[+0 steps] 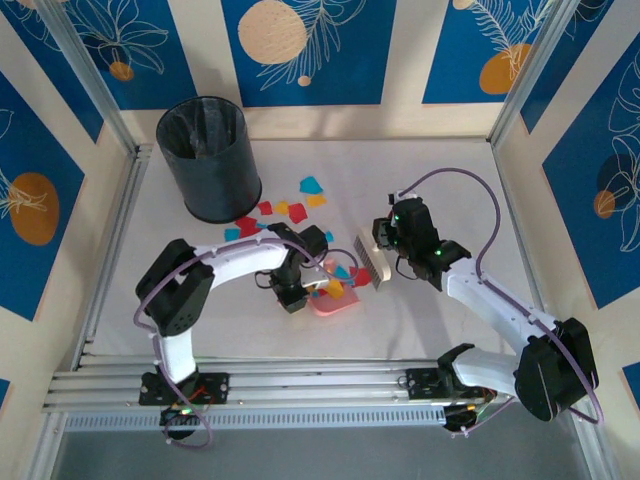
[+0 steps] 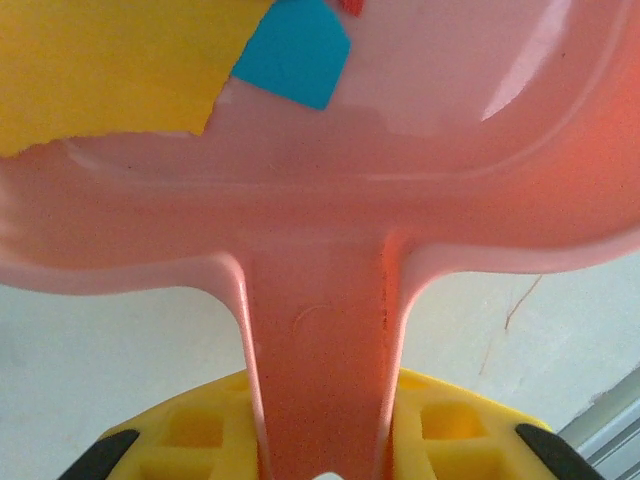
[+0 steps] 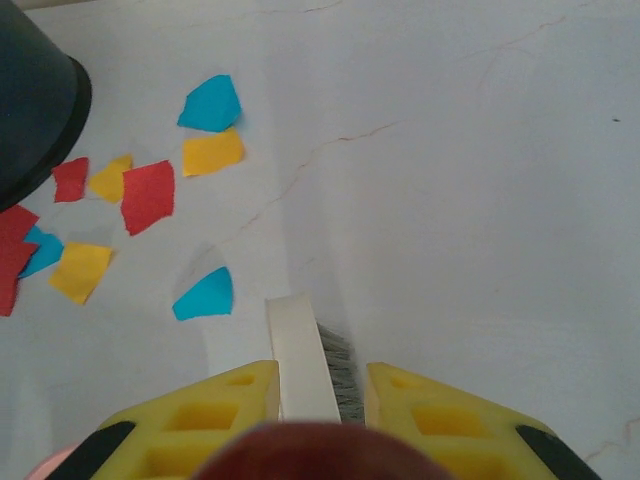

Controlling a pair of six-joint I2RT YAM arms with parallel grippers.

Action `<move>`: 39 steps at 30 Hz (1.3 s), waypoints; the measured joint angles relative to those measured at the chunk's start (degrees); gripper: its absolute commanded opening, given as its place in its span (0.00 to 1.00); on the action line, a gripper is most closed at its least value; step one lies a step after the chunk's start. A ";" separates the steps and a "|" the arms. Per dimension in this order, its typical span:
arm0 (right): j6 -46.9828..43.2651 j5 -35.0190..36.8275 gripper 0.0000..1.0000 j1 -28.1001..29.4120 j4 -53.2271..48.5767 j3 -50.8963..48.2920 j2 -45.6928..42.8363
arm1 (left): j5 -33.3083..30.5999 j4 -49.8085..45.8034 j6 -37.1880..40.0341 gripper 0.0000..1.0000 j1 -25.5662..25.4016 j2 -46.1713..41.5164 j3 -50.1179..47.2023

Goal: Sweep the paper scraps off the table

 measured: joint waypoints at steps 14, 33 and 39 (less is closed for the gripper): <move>-0.02 -6.71 0.00 0.00 0.74 -0.15 0.44 | 0.20 1.81 -0.20 0.00 0.00 2.47 3.04; -0.20 -3.52 0.00 0.37 -2.82 0.15 -2.36 | 0.79 4.48 -1.31 0.00 0.00 2.80 3.48; 0.02 0.72 0.00 0.37 -3.10 0.15 -4.94 | 0.81 6.95 -2.03 0.00 0.17 2.10 2.05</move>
